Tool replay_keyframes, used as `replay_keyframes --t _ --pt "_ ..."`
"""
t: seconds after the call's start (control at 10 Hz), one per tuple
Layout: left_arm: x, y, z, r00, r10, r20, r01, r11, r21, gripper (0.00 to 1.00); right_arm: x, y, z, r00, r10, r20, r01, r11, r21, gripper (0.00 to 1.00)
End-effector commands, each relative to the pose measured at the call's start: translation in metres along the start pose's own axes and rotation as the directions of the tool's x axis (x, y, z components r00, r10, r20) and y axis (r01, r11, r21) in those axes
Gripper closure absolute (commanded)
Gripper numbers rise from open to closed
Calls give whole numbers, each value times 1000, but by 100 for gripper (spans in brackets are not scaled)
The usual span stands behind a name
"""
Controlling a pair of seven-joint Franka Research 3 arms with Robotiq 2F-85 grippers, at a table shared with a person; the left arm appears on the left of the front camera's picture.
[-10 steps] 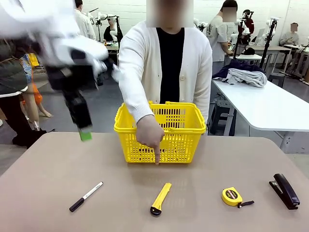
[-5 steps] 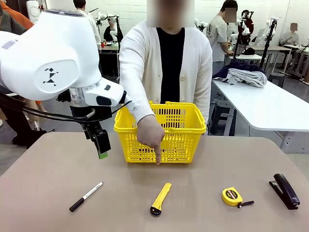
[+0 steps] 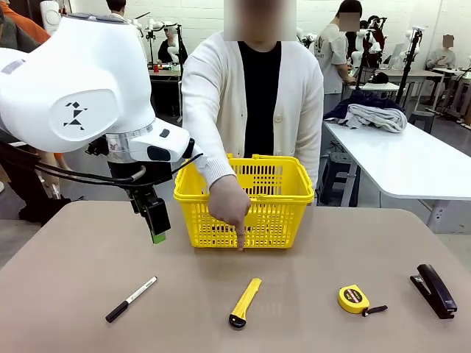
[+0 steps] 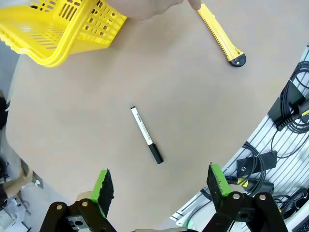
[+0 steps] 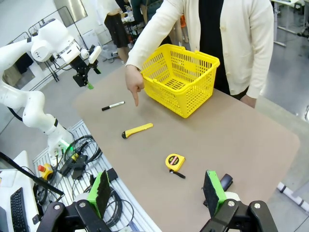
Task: Place the items the person wants into the basket.
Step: Pick up the item the person points to and place it in the Market Basket.
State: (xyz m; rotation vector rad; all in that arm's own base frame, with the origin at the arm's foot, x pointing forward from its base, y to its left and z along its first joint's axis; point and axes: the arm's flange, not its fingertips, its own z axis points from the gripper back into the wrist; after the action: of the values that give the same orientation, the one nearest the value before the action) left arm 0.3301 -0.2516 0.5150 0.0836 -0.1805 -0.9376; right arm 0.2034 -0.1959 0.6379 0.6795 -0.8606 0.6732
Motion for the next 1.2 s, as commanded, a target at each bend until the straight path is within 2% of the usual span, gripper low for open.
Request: replay_keyframes --t 0.0,0.1,0.3,0.4,0.5,0.8,1.1 --pt "0 1 -1 1000 10 -16 -10 1000 17 0 2 -1 0 1000 11 22 -12 1000 15 0" --pt "0 0 0 1000 0 0 0 1000 0 0 2 -1 0 1000 11 22 -12 1000 15 0" --pt "29 -64 -17 977 189 94 -190 982 -2 0 2 -1 0 1000 11 22 -12 1000 15 0" --pt "41 -79 -25 953 282 112 -284 959 6 0 2 -1 0 1000 11 22 -12 1000 15 0" --pt "51 -89 -34 940 322 112 -324 946 1 0 2 -1 0 1000 11 22 -12 1000 15 0" --pt "78 -120 -70 919 385 84 -389 920 41 0 2 -1 0 1000 11 22 -12 1000 15 0" --pt "95 -128 -107 926 373 54 -373 928 -13 0 2 -1 0 1000 11 22 -12 1000 15 0"
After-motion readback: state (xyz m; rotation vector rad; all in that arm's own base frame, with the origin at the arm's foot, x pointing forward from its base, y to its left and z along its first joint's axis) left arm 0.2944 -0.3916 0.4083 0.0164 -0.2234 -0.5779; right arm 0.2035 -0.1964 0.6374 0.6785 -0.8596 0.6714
